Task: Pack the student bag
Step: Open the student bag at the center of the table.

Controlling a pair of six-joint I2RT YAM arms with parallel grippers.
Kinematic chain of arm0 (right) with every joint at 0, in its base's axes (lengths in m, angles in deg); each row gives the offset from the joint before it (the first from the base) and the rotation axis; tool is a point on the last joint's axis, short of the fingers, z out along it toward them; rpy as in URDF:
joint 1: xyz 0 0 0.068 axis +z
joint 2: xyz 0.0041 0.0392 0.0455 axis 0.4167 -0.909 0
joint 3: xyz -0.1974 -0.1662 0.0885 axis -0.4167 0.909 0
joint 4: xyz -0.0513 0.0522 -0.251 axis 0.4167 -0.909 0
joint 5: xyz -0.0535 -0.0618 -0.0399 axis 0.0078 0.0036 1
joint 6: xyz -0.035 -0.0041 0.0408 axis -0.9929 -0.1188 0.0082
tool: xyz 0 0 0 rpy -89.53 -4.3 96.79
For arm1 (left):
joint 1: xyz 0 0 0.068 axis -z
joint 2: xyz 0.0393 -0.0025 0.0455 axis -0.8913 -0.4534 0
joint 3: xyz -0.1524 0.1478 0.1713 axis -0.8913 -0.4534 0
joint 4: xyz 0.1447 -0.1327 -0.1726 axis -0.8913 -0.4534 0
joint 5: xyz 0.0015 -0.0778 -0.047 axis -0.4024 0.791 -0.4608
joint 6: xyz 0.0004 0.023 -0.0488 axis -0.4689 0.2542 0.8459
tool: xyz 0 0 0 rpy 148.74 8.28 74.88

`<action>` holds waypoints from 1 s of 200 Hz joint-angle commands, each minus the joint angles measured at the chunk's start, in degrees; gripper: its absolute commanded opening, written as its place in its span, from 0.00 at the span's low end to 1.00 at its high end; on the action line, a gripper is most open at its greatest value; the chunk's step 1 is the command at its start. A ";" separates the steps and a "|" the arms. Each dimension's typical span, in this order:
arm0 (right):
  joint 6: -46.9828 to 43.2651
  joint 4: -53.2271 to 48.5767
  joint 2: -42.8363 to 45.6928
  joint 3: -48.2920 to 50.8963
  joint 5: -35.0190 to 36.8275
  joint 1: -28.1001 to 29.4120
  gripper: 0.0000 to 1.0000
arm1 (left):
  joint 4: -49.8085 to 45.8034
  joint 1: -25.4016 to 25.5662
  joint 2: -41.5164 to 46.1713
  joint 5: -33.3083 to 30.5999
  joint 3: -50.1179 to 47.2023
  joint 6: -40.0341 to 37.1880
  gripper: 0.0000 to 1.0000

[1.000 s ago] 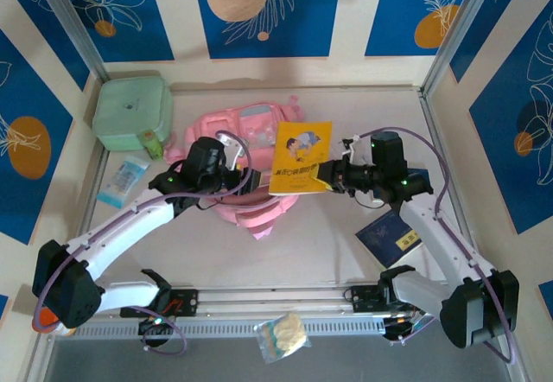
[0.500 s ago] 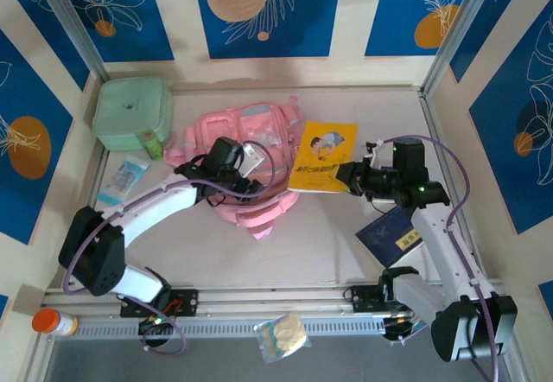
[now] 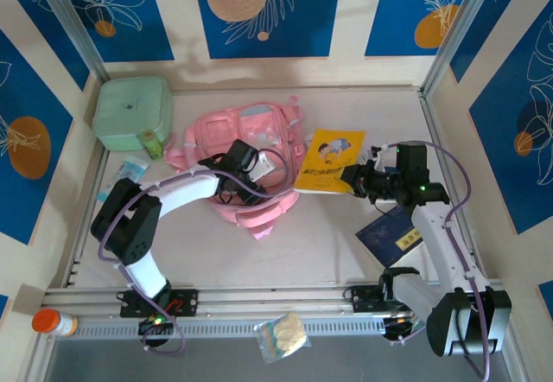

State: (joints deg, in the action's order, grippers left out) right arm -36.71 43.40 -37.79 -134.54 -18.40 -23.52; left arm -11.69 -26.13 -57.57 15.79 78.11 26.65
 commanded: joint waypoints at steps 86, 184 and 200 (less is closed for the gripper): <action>-1.65 1.82 -0.28 0.04 -1.72 -0.40 0.00 | 9.17 0.34 -2.28 -6.25 3.95 -0.43 0.08; -7.48 -8.07 -0.12 -4.02 -3.32 -2.78 0.00 | -2.18 0.43 6.36 -9.24 11.70 9.96 0.00; -7.89 -9.18 -0.09 -3.90 -4.46 -2.78 0.00 | -2.99 0.44 9.57 -9.58 12.24 10.68 0.00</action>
State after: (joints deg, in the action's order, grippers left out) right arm -41.23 36.54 -38.62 -135.92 -18.40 -26.15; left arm -12.74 -25.41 -55.52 9.32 86.46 32.68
